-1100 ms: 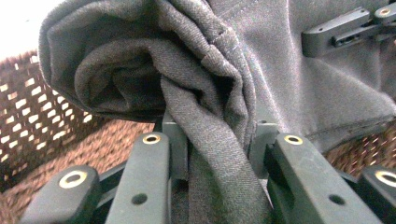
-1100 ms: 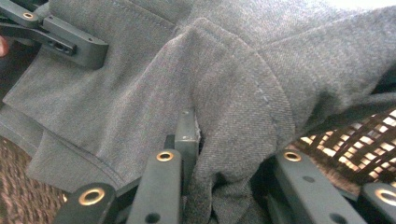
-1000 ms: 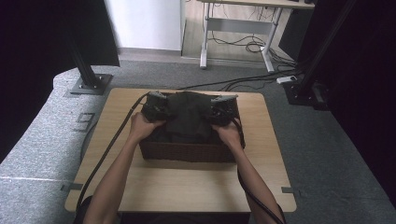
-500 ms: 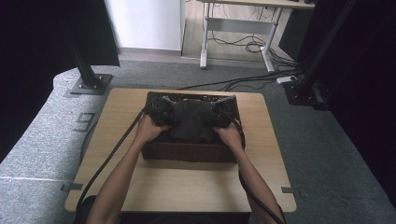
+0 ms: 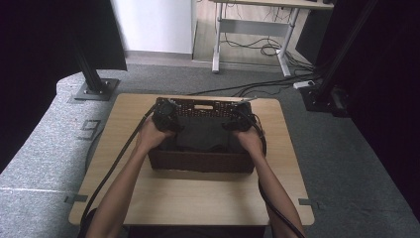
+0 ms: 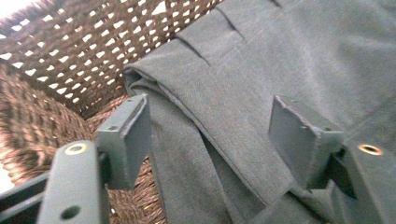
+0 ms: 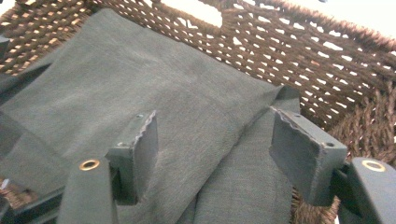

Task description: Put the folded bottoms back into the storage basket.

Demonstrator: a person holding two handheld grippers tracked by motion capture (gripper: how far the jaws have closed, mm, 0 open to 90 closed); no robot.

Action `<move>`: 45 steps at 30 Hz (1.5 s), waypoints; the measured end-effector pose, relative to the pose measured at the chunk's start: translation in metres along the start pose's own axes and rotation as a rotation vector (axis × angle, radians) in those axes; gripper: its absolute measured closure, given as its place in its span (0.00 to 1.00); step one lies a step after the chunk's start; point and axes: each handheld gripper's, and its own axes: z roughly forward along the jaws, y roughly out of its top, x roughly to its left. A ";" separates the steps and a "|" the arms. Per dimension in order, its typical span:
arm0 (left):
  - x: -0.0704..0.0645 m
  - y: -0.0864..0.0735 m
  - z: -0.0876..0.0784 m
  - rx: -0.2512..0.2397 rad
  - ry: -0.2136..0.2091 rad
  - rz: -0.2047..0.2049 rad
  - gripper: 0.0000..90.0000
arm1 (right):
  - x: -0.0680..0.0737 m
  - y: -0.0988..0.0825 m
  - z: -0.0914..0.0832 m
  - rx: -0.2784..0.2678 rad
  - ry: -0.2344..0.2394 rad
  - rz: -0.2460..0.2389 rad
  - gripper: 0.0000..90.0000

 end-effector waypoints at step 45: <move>-0.009 -0.068 -0.078 -0.220 -0.075 0.068 0.00 | 0.008 -0.054 -0.083 -0.144 0.086 -0.136 0.00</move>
